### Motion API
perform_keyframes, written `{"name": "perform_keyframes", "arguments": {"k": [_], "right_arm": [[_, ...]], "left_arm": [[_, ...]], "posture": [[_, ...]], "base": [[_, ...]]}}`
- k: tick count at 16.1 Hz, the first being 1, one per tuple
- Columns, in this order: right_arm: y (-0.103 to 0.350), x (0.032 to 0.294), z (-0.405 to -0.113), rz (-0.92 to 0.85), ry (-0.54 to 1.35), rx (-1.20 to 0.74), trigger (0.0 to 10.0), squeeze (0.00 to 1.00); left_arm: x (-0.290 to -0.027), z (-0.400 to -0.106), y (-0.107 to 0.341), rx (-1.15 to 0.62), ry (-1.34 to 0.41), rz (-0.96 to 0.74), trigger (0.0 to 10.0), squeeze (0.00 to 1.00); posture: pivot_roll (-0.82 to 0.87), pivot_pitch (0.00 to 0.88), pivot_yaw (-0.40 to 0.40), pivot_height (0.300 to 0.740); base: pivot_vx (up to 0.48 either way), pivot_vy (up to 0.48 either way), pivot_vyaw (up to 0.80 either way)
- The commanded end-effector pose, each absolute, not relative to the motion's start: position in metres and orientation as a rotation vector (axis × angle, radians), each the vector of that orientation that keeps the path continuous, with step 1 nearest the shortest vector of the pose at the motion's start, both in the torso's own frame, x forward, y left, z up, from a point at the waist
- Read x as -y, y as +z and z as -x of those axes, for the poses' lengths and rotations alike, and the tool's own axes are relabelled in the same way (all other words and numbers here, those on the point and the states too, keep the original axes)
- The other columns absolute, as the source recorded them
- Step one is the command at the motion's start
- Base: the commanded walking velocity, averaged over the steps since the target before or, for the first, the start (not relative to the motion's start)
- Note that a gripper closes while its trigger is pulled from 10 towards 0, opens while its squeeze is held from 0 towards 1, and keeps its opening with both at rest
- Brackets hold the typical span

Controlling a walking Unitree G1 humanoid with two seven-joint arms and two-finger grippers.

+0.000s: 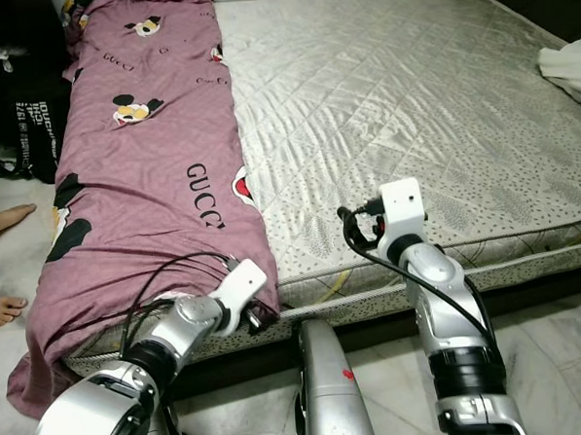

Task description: Clean up the room

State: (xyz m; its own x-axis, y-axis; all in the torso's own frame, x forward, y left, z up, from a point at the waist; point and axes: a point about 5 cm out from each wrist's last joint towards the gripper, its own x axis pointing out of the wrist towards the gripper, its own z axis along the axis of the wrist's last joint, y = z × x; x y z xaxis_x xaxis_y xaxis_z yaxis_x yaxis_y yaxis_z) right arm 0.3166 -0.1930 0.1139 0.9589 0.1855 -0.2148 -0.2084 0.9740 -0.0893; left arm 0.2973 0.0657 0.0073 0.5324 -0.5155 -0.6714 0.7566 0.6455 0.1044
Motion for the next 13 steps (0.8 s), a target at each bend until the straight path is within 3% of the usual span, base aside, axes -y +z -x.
{"name": "perform_keyframes", "arguments": {"k": [1,3,5,9,12,13], "right_arm": [[0.116,0.192,-0.320,0.115,0.198,-0.200,10.0,0.00],[0.116,0.191,-0.322,0.112,0.195,-0.193,10.0,0.00],[0.117,0.189,-0.325,0.109,0.185,-0.180,10.0,0.00],[0.121,0.183,-0.331,0.093,0.157,-0.134,10.0,0.00],[0.124,0.171,-0.335,0.038,0.141,-0.088,10.0,0.00],[0.122,0.165,-0.337,-0.017,0.120,-0.083,10.0,0.00]], "left_arm": [[-0.063,-0.301,0.014,-0.618,-0.807,-0.443,10.0,0.00],[-0.063,-0.307,0.022,-0.533,-0.796,-0.492,10.0,0.00],[-0.058,-0.324,0.055,-0.288,-0.738,-0.538,10.0,0.00],[-0.049,-0.329,0.092,-0.032,-0.723,-0.531,10.0,0.00],[-0.068,-0.333,0.125,0.156,-0.476,-0.427,10.0,0.00],[-0.095,-0.328,0.136,0.221,-0.273,-0.315,10.0,0.00]], "posture": [[-0.24,0.008,-0.045,0.546],[-0.24,0.000,-0.041,0.546],[-0.23,0.000,-0.037,0.546],[-0.21,0.000,-0.027,0.546],[-0.17,0.000,-0.020,0.546],[-0.15,0.000,-0.020,0.546]], "base": [[0.000,0.000,0.00],[0.000,0.000,0.00],[0.000,0.000,0.00],[0.000,0.000,0.00],[0.000,0.000,0.00],[0.000,0.000,0.00]]}}
